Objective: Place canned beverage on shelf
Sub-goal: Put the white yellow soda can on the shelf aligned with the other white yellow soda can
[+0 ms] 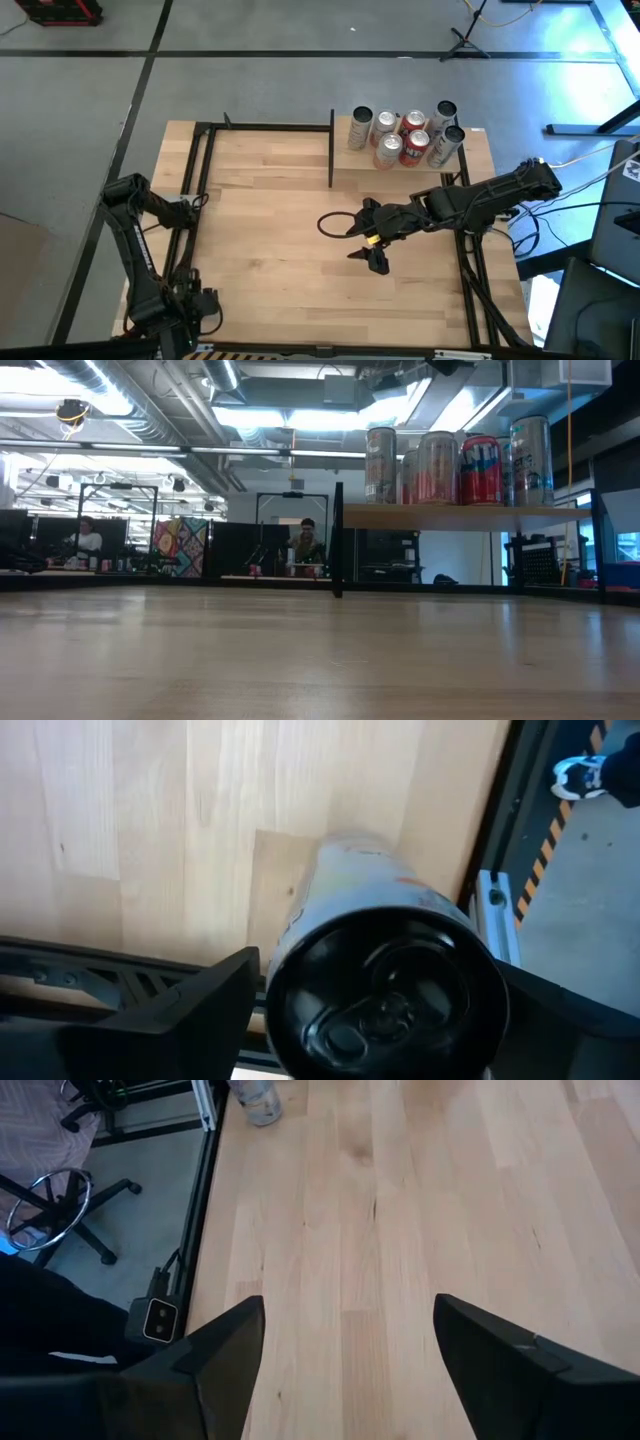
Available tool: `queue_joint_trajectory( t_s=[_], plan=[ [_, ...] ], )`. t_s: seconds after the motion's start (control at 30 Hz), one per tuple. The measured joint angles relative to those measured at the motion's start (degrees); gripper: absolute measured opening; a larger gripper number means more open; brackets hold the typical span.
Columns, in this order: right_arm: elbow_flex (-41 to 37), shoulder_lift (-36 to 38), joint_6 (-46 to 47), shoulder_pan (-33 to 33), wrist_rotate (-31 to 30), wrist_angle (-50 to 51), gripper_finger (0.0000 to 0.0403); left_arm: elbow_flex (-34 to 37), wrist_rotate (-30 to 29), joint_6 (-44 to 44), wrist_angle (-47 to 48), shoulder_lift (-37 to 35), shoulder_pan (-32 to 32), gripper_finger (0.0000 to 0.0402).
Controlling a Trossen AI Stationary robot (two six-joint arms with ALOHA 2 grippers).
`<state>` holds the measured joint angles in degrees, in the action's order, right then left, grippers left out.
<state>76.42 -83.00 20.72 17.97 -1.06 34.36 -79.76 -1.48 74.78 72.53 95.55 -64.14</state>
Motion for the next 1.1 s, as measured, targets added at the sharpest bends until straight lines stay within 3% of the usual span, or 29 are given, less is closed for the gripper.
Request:
queue_joint_trajectory(
  t_s=[0.1,0.3,0.73,0.9,1.1],
  plan=[
    [0.00,0.00,0.02,0.01,0.01,-0.02,0.0280,0.43,-0.04,-0.58,-0.30,0.00,0.13,0.0302],
    [-0.02,0.00,0.52,0.05,0.61,-1.74,0.0279,-1.23,-1.13,-5.11,0.47,-0.27,2.95,0.0227],
    [0.25,0.78,1.81,0.01,-3.41,-1.15,0.0279,-14.94,-8.67,-32.24,13.73,-0.42,16.11,0.0227],
    [2.64,1.97,-1.11,0.01,-3.22,-0.40,0.0279,-17.80,-11.85,-43.55,18.19,-0.49,23.64,0.0227],
    [6.43,2.45,-7.85,0.01,-10.05,0.48,0.0279,-22.49,-11.74,-52.21,17.67,-0.83,35.34,0.0227]
  ],
)
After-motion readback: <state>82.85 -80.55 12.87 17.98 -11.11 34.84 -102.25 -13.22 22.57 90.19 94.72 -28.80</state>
